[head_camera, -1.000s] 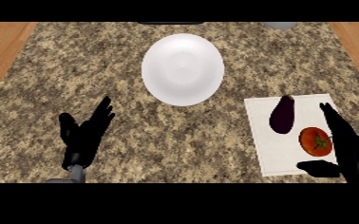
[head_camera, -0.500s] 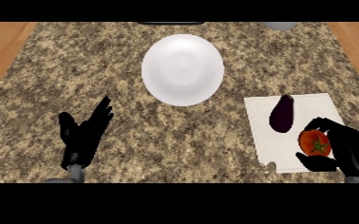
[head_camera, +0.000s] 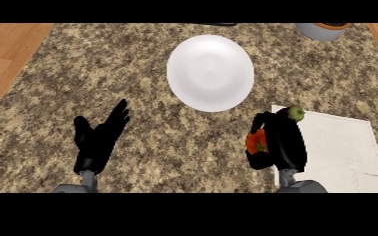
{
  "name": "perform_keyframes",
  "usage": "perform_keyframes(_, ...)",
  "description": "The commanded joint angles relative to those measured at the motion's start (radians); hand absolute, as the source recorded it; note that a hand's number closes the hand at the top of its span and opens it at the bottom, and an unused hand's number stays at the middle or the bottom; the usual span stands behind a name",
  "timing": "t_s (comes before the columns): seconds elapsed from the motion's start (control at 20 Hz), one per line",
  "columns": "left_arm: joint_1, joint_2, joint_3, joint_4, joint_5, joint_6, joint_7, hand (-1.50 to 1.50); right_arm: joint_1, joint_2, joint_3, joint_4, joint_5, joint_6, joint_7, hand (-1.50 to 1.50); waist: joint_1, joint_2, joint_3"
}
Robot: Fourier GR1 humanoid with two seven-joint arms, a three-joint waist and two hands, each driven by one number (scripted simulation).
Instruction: Pick the tomato from the placemat and place it in the plate
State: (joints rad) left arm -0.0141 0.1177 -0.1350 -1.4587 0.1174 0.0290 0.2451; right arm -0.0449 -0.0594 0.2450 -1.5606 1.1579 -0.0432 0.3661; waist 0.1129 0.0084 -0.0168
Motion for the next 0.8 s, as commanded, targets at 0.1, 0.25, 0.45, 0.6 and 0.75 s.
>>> perform_keyframes(0.1, -0.028, -0.012, -0.035, 0.013, -0.013, -0.016, 0.013, 0.0, -0.189, 0.058, 0.216, -0.012, 0.02, -0.13, 0.227, 1.5, 0.059, 0.0, 0.017)
perform_keyframes(0.25, -0.025, -0.014, -0.038, 0.03, -0.012, -0.021, 0.012, 0.0, -0.276, 0.059, 0.272, -0.002, 0.076, -0.213, 0.356, 1.5, 0.064, 0.0, 0.014)
perform_keyframes(0.45, -0.045, -0.025, -0.047, 0.037, -0.018, -0.015, 0.024, 0.0, -0.372, 0.059, 0.324, 0.002, 0.109, -0.325, 0.553, 1.5, 0.046, -0.004, 0.014)
perform_keyframes(0.6, -0.037, -0.012, -0.034, 0.041, -0.02, -0.016, 0.008, 0.0, -0.438, 0.059, 0.347, 0.034, 0.129, -0.424, 0.697, 1.5, 0.057, 0.0, 0.015)
perform_keyframes(0.75, -0.058, -0.023, -0.027, 0.06, -0.02, -0.007, 0.001, 0.0, -0.502, 0.059, 0.358, 0.073, 0.158, -0.502, 0.816, 1.5, 0.039, 0.007, 0.014)
